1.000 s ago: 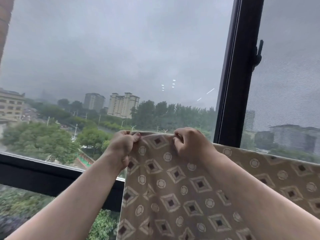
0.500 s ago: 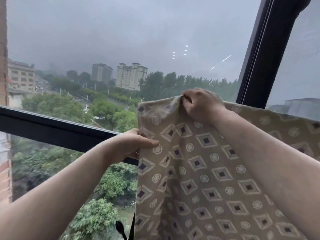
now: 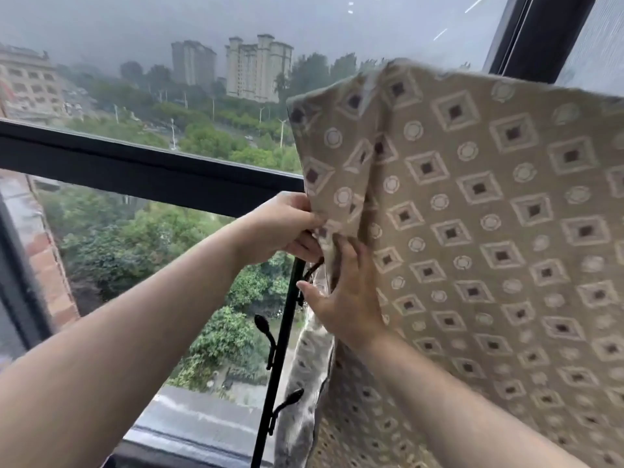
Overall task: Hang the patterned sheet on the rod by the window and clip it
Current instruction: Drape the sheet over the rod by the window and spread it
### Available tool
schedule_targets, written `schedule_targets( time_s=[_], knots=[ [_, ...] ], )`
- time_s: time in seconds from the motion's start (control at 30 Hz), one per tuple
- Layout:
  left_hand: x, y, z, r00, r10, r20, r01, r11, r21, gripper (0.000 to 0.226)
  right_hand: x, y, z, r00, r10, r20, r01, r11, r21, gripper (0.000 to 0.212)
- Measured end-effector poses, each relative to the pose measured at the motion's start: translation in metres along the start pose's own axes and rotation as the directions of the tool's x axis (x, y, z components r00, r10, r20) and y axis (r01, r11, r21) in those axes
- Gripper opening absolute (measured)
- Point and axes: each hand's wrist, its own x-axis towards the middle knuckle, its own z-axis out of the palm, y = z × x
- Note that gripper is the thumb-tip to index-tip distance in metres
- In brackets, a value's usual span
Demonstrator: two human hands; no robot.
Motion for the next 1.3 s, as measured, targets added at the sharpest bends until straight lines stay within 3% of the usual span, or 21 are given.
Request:
schedule_targets(
  time_s=[0.1,0.23,0.3,0.4,0.53,0.67,0.77,0.9,1.03,1.1,1.17,1.2,1.23,1.3],
  knots=[
    [0.001,-0.012,0.004,0.987,0.037,-0.157,-0.043,0.998,-0.039,0.014,-0.015,0.006,0.017,0.963,0.259,-0.068,-0.25,0.96,0.126,0.03],
    [-0.006,-0.028,0.012,0.937,0.103,-0.335,-0.144,0.984,-0.1,0.015,-0.047,0.024,0.028,0.939,0.342,0.028,-0.343,0.937,0.071,0.027],
    [-0.009,-0.039,0.02,0.939,0.13,-0.317,-0.156,0.986,-0.056,0.009,-0.068,0.035,0.031,0.94,0.316,0.127,-0.321,0.947,0.022,0.028],
    [-0.012,-0.047,0.027,0.948,0.149,-0.28,-0.132,0.988,0.078,0.013,-0.097,0.049,0.035,0.922,0.304,0.24,-0.298,0.953,-0.061,0.003],
    [-0.017,-0.045,0.019,0.957,0.151,-0.247,-0.157,0.988,-0.004,0.01,-0.12,0.049,0.027,0.891,0.366,0.269,-0.394,0.917,0.058,0.019],
    [-0.024,-0.048,-0.002,0.941,0.068,-0.332,-0.156,0.957,-0.245,0.016,-0.131,0.024,0.018,0.897,0.239,0.372,-0.269,0.963,0.029,0.024],
    [-0.027,-0.042,-0.014,0.923,0.052,-0.38,-0.207,0.901,-0.381,0.017,-0.14,-0.011,0.018,0.863,0.142,0.485,-0.196,0.979,0.062,0.035],
    [-0.027,-0.027,-0.032,0.908,0.102,-0.407,-0.258,0.901,-0.348,0.012,-0.146,-0.046,0.04,0.828,0.067,0.556,-0.167,0.977,0.131,0.052],
    [-0.007,0.011,-0.049,0.923,0.148,-0.354,-0.27,0.906,-0.326,0.013,-0.114,-0.062,0.064,0.745,0.068,0.663,-0.142,0.988,0.059,0.043],
    [0.004,0.035,-0.053,0.924,0.16,-0.347,-0.278,0.904,-0.323,0.02,-0.082,-0.059,0.072,0.619,0.085,0.781,-0.053,0.996,-0.067,0.046],
    [0.013,0.057,-0.056,0.936,0.138,-0.324,-0.25,0.909,-0.335,0.018,-0.05,-0.062,0.064,0.494,0.054,0.868,0.042,0.995,-0.085,0.04],
    [0.016,0.067,-0.058,0.944,0.124,-0.305,-0.224,0.922,-0.317,0.014,-0.032,-0.063,0.052,0.513,0.01,0.858,0.084,0.995,-0.062,0.035],
    [0.018,0.076,-0.06,0.951,0.113,-0.289,-0.201,0.934,-0.295,0.011,-0.011,-0.067,0.035,0.612,-0.039,0.79,0.111,0.993,-0.036,0.027],
    [0.023,0.09,-0.064,0.952,0.105,-0.287,-0.183,0.948,-0.261,0.013,0.037,-0.076,-0.013,0.871,-0.121,0.477,0.163,0.986,-0.046,0.014]
  ],
)
